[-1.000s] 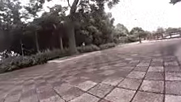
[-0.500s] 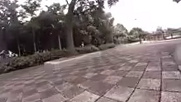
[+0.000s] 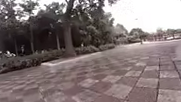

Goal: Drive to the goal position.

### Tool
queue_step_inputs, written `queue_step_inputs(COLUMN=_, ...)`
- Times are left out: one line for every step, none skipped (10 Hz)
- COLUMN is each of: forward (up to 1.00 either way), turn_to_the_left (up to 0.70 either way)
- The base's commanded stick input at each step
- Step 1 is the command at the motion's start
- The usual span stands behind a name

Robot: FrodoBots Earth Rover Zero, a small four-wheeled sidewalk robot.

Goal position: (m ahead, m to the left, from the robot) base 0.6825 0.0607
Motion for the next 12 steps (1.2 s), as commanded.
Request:
queue_step_inputs(forward=1.00, turn_to_the_left=0.00)
queue_step_inputs(forward=1.00, turn_to_the_left=0.00)
queue_step_inputs(forward=1.00, turn_to_the_left=0.00)
queue_step_inputs(forward=1.00, turn_to_the_left=0.00)
queue_step_inputs(forward=1.00, turn_to_the_left=0.00)
queue_step_inputs(forward=1.00, turn_to_the_left=0.00)
queue_step_inputs(forward=1.00, turn_to_the_left=0.00)
queue_step_inputs(forward=1.00, turn_to_the_left=0.00)
queue_step_inputs(forward=1.00, turn_to_the_left=0.00)
queue_step_inputs(forward=1.00, turn_to_the_left=0.00)
queue_step_inputs(forward=1.00, turn_to_the_left=0.00)
queue_step_inputs(forward=1.00, turn_to_the_left=0.00)
